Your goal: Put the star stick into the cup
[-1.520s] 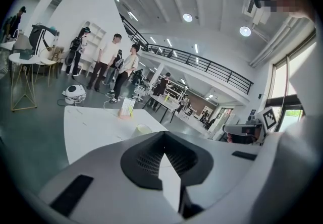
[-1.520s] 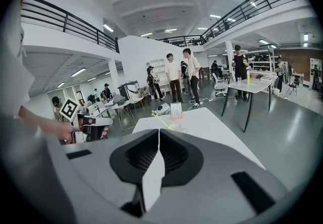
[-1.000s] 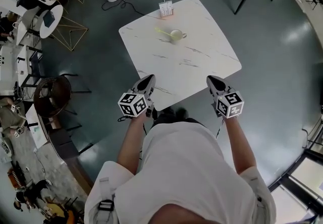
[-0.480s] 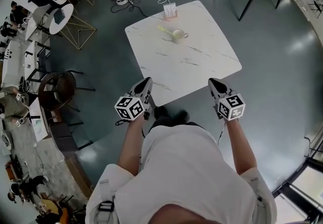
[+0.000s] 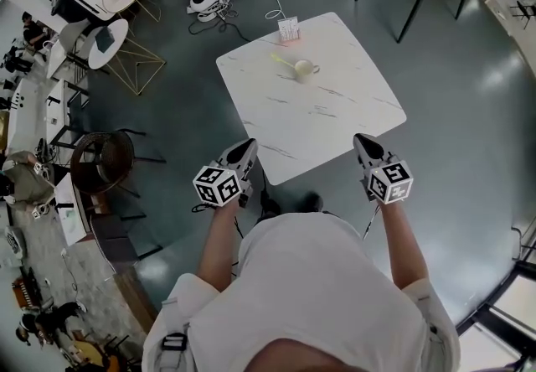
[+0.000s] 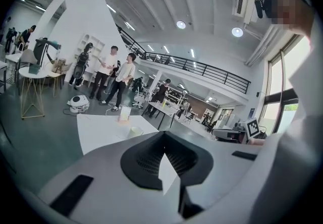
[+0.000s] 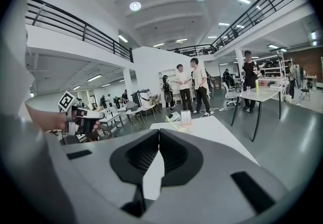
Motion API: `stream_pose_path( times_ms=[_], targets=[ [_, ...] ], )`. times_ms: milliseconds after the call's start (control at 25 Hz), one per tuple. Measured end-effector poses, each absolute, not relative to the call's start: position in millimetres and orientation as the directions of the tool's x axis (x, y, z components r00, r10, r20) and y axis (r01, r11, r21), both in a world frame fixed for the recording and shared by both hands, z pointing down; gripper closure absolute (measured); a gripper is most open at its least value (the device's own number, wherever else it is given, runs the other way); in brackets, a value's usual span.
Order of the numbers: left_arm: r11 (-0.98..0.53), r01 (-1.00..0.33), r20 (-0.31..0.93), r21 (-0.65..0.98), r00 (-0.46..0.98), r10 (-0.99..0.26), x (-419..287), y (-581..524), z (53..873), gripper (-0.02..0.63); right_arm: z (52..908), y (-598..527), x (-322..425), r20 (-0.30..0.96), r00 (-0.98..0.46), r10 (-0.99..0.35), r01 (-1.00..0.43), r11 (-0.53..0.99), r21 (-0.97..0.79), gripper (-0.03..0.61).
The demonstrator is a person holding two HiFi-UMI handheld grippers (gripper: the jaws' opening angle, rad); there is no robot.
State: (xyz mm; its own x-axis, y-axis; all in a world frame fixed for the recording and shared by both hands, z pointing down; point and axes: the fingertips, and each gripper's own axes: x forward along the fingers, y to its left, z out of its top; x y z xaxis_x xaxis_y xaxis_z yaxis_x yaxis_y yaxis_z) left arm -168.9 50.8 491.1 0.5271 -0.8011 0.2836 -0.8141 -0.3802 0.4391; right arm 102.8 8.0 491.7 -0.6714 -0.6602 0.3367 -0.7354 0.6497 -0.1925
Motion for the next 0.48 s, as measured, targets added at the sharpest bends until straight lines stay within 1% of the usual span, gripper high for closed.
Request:
stream_pose_path(
  times_ms=[480],
  targets=[
    [-0.397,-0.797,0.276,0.455,0.550,-0.788,-192.2,39.1,494.1,0.600,483.9,-2.1,71.6,0.313,-0.670,-0.673,-0.737,0.654,-0.170,0.554]
  ],
)
